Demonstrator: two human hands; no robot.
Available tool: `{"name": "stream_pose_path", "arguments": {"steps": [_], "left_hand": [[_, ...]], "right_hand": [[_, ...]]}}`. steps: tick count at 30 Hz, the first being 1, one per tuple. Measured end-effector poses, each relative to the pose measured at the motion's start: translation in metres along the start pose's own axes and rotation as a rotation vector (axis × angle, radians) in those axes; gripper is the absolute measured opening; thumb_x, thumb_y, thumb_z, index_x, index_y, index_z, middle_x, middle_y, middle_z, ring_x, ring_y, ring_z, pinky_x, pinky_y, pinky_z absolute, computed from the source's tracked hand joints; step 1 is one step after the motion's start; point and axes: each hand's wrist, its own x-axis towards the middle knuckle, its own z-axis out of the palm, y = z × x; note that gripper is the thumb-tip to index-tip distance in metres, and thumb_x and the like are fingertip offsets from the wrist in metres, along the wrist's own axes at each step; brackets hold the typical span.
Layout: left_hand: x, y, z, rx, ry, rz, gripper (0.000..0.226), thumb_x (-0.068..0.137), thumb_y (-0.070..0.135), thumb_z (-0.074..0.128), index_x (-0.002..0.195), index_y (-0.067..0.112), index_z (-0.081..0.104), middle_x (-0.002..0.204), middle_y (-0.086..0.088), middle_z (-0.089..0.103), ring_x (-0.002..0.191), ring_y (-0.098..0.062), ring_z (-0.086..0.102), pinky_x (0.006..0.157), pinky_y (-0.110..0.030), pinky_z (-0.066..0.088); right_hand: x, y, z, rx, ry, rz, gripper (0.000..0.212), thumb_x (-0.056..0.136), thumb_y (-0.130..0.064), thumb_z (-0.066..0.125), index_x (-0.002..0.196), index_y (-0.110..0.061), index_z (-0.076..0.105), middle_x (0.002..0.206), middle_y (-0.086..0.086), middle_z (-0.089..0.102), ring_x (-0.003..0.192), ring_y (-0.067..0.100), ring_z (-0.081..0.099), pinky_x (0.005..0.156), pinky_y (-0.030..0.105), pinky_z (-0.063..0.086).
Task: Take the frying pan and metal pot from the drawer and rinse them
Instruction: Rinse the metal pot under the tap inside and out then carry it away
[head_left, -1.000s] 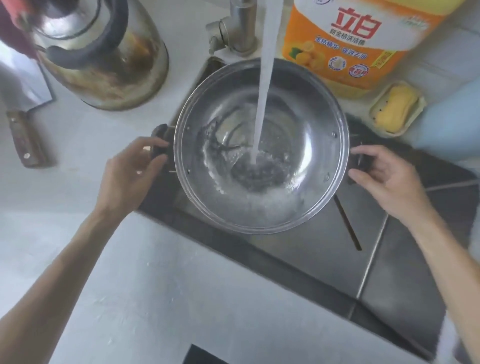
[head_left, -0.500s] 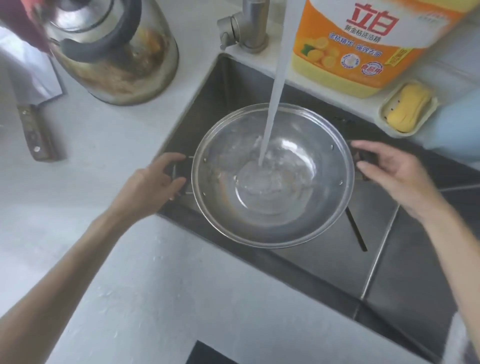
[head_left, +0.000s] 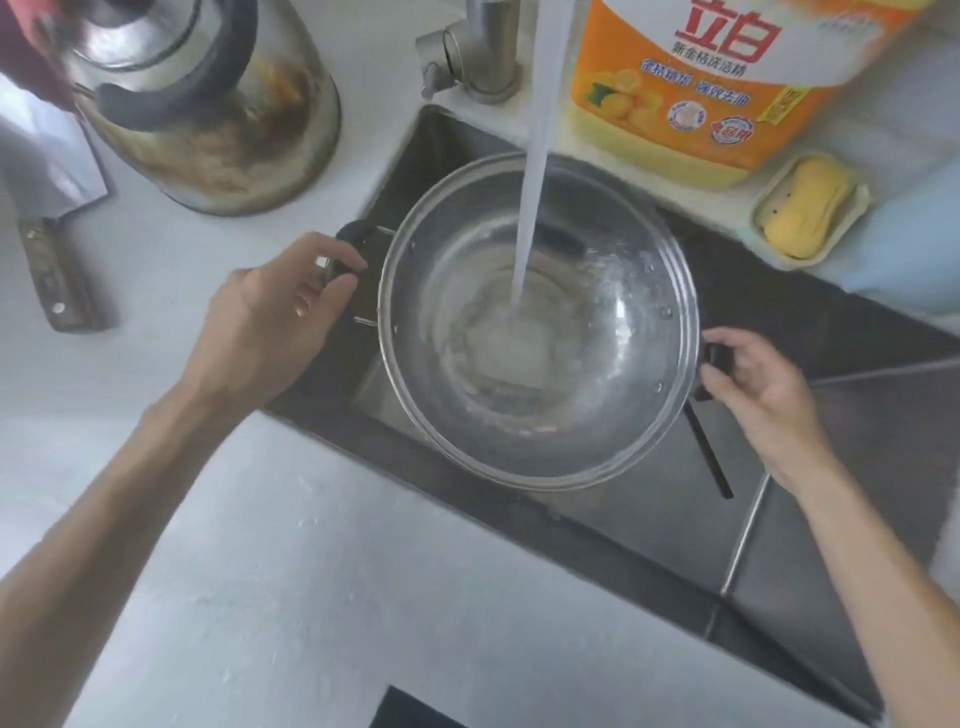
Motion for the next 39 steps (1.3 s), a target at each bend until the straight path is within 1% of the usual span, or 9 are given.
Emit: {"name": "stream_pose_path", "arguments": {"steps": [3,6,10,14,18,23,28,32,39], "left_hand": [[0.001,0.004,-0.002,-0.05,-0.027,0.004,0.025,0.09,0.025,0.057,0.114,0.027,0.049,0.074,0.0,0.068,0.071,-0.012,0.059,0.072,-0.014,0.041],[0.002,-0.006,0.015,-0.01,-0.094,-0.055,0.051,0.089,0.025,0.059,0.135,0.028,0.037,0.069,0.006,0.066,0.073,-0.019,0.061,0.073,-0.024,0.04],[0.008,-0.024,0.049,0.039,-0.188,-0.114,0.054,0.087,0.026,0.064,0.136,0.012,0.046,0.081,-0.006,0.07,0.083,-0.023,0.064,0.069,-0.018,0.034],[0.024,-0.028,0.07,-0.016,-0.12,-0.198,0.027,0.081,0.036,0.068,0.092,0.012,0.067,0.077,-0.009,0.069,0.076,-0.029,0.063,0.071,-0.037,0.048],[0.039,-0.023,0.08,-0.12,-0.058,-0.179,0.02,0.081,0.036,0.069,0.087,0.019,0.062,0.085,0.001,0.071,0.079,-0.016,0.064,0.07,-0.029,0.044],[0.046,-0.017,0.092,0.027,-0.061,-0.085,0.027,0.086,0.007,0.052,0.111,0.014,0.059,0.1,-0.011,0.072,0.09,-0.035,0.066,0.074,-0.037,0.049],[0.046,-0.019,0.102,-0.443,-0.323,-0.085,0.035,0.089,-0.007,0.051,0.121,0.006,0.056,0.112,-0.006,0.063,0.089,0.005,0.066,0.075,-0.006,0.045],[0.039,-0.024,0.102,-0.895,-0.45,-0.353,0.051,0.081,0.015,0.056,0.13,0.004,0.053,0.118,-0.015,0.064,0.099,-0.019,0.067,0.085,-0.025,0.051],[0.039,-0.024,0.085,-0.926,-0.166,-0.37,0.018,0.092,0.01,0.054,0.1,0.019,0.068,0.079,0.004,0.071,0.069,-0.005,0.064,0.073,-0.02,0.049]], "right_hand": [[-0.005,0.016,0.005,0.078,-0.04,0.1,0.028,0.084,-0.015,0.062,0.107,-0.028,0.057,0.091,-0.025,0.07,0.082,-0.008,0.061,0.069,0.008,0.048],[-0.005,0.011,-0.009,0.104,-0.04,0.142,0.06,0.063,-0.04,0.07,0.12,-0.042,0.048,0.103,-0.018,0.071,0.093,-0.003,0.064,0.079,0.014,0.051],[0.003,-0.007,-0.029,-0.005,-0.017,0.057,0.075,0.077,-0.019,0.067,0.14,-0.037,0.032,0.111,-0.021,0.061,0.097,-0.014,0.059,0.084,0.003,0.044],[0.012,-0.023,-0.037,-0.138,0.127,-0.066,0.051,0.075,-0.013,0.073,0.109,-0.044,0.052,0.093,-0.028,0.067,0.091,-0.007,0.063,0.09,0.014,0.048],[0.011,-0.034,-0.039,-0.265,0.249,-0.193,0.05,0.078,-0.013,0.072,0.089,-0.057,0.052,0.086,-0.04,0.061,0.079,-0.01,0.06,0.083,0.013,0.048],[0.007,-0.036,-0.044,-0.321,0.336,-0.435,0.033,0.08,-0.01,0.07,0.088,-0.04,0.057,0.093,-0.036,0.058,0.089,0.003,0.059,0.085,0.019,0.047],[0.004,-0.025,-0.052,-0.298,0.377,-0.605,0.024,0.079,0.005,0.067,0.088,-0.015,0.06,0.1,-0.017,0.055,0.092,0.014,0.057,0.082,0.038,0.047],[0.006,-0.01,-0.054,-0.206,0.367,-0.546,0.029,0.079,0.006,0.067,0.083,-0.022,0.059,0.102,-0.014,0.054,0.093,0.026,0.056,0.084,0.041,0.047],[0.002,0.014,-0.018,0.021,0.326,-0.323,0.024,0.075,0.014,0.064,0.077,-0.009,0.059,0.113,-0.007,0.054,0.104,0.006,0.058,0.094,0.019,0.044]]}}
